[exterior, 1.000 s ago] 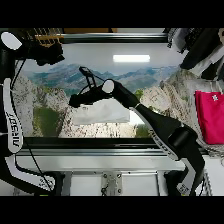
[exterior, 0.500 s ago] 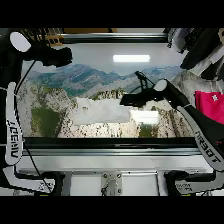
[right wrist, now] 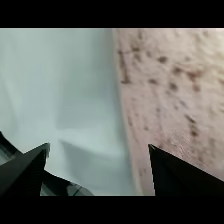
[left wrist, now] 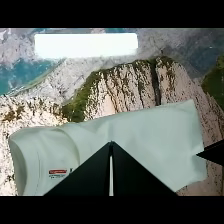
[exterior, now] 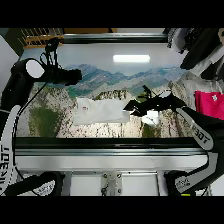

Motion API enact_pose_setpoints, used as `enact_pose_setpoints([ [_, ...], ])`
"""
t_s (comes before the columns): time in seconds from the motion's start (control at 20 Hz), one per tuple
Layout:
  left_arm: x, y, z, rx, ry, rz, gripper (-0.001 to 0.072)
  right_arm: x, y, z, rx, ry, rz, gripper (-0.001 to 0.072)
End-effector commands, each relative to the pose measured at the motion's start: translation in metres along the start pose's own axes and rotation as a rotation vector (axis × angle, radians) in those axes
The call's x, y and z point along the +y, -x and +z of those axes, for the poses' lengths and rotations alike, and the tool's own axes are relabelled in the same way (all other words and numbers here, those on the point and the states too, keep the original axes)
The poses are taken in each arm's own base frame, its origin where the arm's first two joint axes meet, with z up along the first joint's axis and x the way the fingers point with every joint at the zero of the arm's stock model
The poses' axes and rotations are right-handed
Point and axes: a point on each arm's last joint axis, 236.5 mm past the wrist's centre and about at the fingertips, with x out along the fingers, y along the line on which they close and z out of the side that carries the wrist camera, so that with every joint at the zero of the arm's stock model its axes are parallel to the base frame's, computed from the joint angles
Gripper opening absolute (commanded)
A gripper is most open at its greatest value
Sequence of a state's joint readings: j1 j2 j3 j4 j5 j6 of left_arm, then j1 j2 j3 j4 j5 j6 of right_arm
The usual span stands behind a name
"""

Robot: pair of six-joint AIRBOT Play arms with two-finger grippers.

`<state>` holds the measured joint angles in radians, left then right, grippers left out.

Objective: Fold the clothes and pants, and hang the long-sleeved shirts on hangers.

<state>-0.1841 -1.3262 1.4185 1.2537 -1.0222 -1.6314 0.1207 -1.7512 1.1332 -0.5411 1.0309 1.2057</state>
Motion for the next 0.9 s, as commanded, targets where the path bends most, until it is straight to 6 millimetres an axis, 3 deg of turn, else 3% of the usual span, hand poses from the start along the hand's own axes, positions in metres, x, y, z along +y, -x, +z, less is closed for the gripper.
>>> enact_pose_setpoints([
  [0.0,0.003,0.002,-0.013,-0.020,0.005,0.004,0.0007,0.026,-0.041,-0.006,0.049,0.052,0.045,0.0720],
  [0.1,0.003,0.004,-0.016,-0.022,0.006,0.004,0.0007,0.046,-0.058,-0.006,0.039,0.077,0.065,0.0686],
  [0.15,0.004,0.005,-0.017,-0.024,0.006,0.004,0.0007,0.051,-0.063,-0.002,0.016,0.084,0.063,0.0477],
  [0.2,0.004,0.005,-0.018,-0.021,0.007,0.005,0.0007,0.054,-0.066,0.003,-0.015,0.105,0.058,0.0156],
  [0.25,0.004,0.005,-0.018,-0.020,0.007,0.004,0.0007,0.056,-0.067,0.007,-0.033,0.133,0.056,0.0023],
  [0.35,0.004,0.005,-0.019,-0.017,0.007,0.005,0.0007,0.060,-0.056,0.016,-0.058,0.169,0.050,0.0013],
  [0.4,0.004,0.005,-0.019,-0.015,0.007,0.005,0.0007,0.059,-0.042,0.026,-0.084,0.200,0.026,0.0014],
  [0.5,0.004,0.005,-0.019,-0.015,0.007,0.005,0.0007,0.044,0.011,0.057,-0.168,0.215,-0.064,0.0013],
  [0.6,0.004,0.005,-0.020,-0.014,0.007,0.005,0.0007,0.012,0.090,0.088,-0.273,0.208,-0.199,0.0013],
  [0.7,0.003,0.005,-0.020,-0.014,0.006,0.004,0.0007,-0.028,0.181,0.109,-0.391,0.182,-0.336,0.0014],
  [0.85,0.003,0.005,-0.020,-0.012,0.006,0.004,0.0007,-0.088,0.323,0.117,-0.632,0.054,-0.464,0.0014],
])
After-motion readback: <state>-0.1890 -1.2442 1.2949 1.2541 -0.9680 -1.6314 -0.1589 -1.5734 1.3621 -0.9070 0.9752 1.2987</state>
